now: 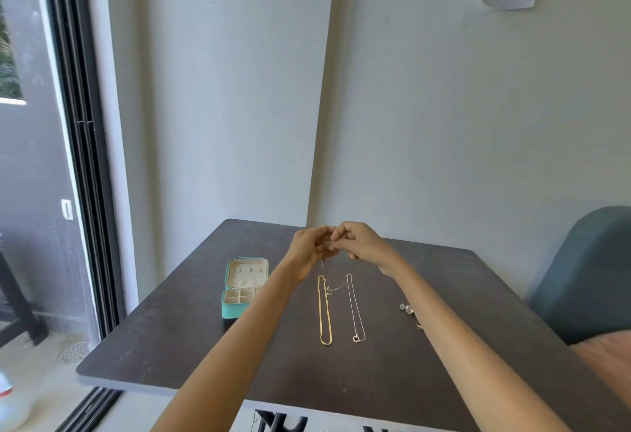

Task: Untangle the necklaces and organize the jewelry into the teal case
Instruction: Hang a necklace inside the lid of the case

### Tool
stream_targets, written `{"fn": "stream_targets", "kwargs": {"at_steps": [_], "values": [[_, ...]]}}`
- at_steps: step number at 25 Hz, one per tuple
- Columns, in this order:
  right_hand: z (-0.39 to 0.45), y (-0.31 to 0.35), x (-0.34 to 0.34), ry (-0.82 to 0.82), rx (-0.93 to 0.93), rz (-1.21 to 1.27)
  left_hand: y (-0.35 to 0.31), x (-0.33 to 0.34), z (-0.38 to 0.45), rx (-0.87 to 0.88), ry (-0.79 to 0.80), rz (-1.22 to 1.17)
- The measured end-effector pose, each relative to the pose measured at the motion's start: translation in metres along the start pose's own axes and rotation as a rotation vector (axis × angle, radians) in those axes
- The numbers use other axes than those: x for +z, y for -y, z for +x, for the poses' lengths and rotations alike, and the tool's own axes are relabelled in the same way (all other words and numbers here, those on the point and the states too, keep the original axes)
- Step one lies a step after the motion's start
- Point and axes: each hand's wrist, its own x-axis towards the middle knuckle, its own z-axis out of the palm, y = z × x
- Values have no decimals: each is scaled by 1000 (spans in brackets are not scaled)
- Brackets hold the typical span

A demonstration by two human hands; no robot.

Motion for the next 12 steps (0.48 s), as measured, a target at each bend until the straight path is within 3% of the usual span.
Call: {"fn": "stream_targets", "kwargs": {"at_steps": [4,8,12], "values": [[5,4,0,-64,-68,-96,1,3,-3,-92,45,150],[7,-1,-2,-169,-61,-4,-2,-3,-5,-193,116,187],[5,-15,-1,-208,1,139,-4,-8,-10,-242,271,13]]}}
